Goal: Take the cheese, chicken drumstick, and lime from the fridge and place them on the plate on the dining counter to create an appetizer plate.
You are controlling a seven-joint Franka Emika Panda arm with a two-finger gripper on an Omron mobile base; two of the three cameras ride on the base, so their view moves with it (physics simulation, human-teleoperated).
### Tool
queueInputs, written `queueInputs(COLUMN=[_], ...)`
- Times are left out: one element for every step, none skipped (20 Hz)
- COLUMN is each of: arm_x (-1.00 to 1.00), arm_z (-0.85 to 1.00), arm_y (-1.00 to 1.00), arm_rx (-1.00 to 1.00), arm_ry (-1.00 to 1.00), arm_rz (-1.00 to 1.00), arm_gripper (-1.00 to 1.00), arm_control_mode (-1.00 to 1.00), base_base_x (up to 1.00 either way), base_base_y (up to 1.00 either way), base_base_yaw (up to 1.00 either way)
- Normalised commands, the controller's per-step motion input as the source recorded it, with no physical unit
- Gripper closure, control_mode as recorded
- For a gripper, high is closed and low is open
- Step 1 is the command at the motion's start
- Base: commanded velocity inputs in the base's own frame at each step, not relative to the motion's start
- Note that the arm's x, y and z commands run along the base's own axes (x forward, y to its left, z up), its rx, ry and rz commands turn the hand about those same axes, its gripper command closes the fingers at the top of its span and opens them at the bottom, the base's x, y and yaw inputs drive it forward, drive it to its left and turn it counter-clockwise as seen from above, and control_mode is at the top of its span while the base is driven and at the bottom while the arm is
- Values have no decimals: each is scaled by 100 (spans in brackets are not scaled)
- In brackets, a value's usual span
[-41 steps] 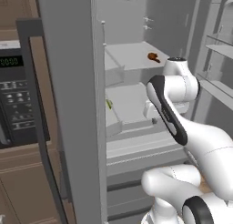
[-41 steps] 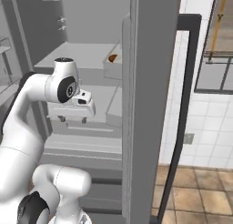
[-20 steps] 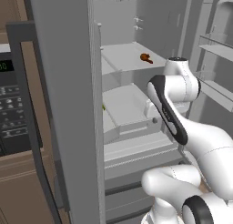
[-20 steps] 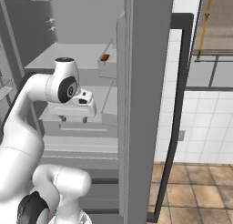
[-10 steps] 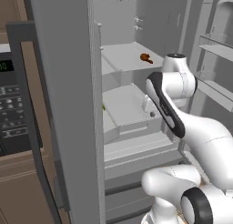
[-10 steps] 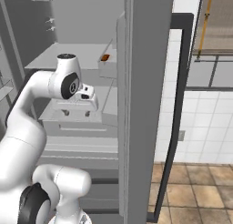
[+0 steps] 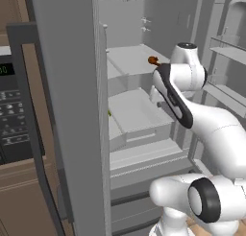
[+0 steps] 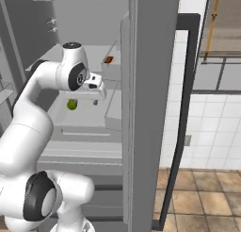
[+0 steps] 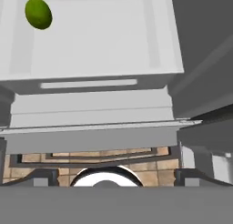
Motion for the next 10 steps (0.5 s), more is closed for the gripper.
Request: queueInputs(arm_x=[7,5,4,3,4,8,12,16,15,14], arm_z=[34,30,22,18,12,10,4,0,0,0], arm_y=[-1,0,0,0,0,0,0,0,0,0], arm_rx=[0,0,0,0,-2,-3,-3,-5,-5,-5], arm_ry=[-25,-26,-28,-31,-34,-35,-37,-36,-36,-37], arm_rz=[0,0,0,0,0,0,0,0,0,0], arm_gripper=[-100,-100,-100,-100,-100,-100,-100,-100,-100,-100], arm_control_mode=[-100,-100,-100,-100,-100,-100,-100,-100,-100,-100], base_base_x=[0,0,0,0,0,0,0,0,0,0], base_base_y=[0,0,0,0,0,0,0,0,0,0], base_base_yaw=[0,0,0,0,0,0,0,0,0,0])
